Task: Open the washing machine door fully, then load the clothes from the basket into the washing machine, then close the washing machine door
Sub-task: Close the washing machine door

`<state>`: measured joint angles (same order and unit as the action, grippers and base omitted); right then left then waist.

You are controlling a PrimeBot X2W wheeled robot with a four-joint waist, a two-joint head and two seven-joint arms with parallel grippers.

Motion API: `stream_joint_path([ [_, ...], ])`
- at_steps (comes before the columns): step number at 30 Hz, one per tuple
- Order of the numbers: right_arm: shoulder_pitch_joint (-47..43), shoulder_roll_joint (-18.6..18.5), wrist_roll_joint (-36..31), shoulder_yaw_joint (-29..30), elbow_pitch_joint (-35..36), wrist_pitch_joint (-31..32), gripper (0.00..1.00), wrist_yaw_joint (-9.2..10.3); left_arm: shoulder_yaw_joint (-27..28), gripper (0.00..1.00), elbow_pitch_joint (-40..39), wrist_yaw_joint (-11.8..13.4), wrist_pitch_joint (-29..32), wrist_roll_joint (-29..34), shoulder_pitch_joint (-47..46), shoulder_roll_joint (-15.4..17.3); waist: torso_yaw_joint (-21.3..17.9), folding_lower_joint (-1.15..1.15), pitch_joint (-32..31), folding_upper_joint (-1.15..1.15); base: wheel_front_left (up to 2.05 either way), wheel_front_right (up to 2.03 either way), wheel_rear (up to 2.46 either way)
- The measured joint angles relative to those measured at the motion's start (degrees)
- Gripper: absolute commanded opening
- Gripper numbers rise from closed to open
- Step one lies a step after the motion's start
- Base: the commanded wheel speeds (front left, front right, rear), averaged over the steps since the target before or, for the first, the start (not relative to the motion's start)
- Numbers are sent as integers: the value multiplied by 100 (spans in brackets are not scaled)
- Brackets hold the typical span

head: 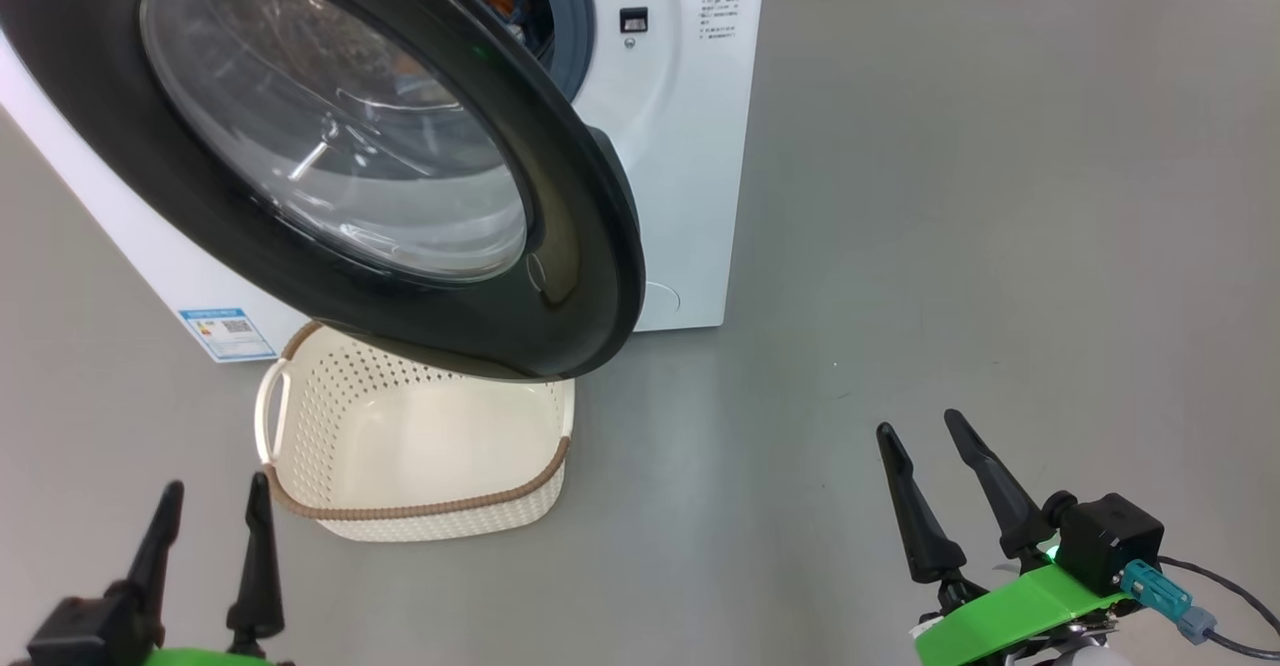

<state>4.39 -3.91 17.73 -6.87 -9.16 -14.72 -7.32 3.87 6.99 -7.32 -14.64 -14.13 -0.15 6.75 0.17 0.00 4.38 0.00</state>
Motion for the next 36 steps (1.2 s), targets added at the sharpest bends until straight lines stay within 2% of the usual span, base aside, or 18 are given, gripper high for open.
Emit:
stream_joint_path([
  [14, 1, -35, -164, -1, 86, 0, 100, 0, -25, 100, -201, -2, 1, 526, 383, -200, -61, 0, -17, 0, 0, 0, 0],
  [36, -81, -42, -320, 58, 77, 0, 100, 0, 168, 100, -381, -2, 1, 559, 500, -367, -28, 0, -121, 0, 0, 0, 0],
])
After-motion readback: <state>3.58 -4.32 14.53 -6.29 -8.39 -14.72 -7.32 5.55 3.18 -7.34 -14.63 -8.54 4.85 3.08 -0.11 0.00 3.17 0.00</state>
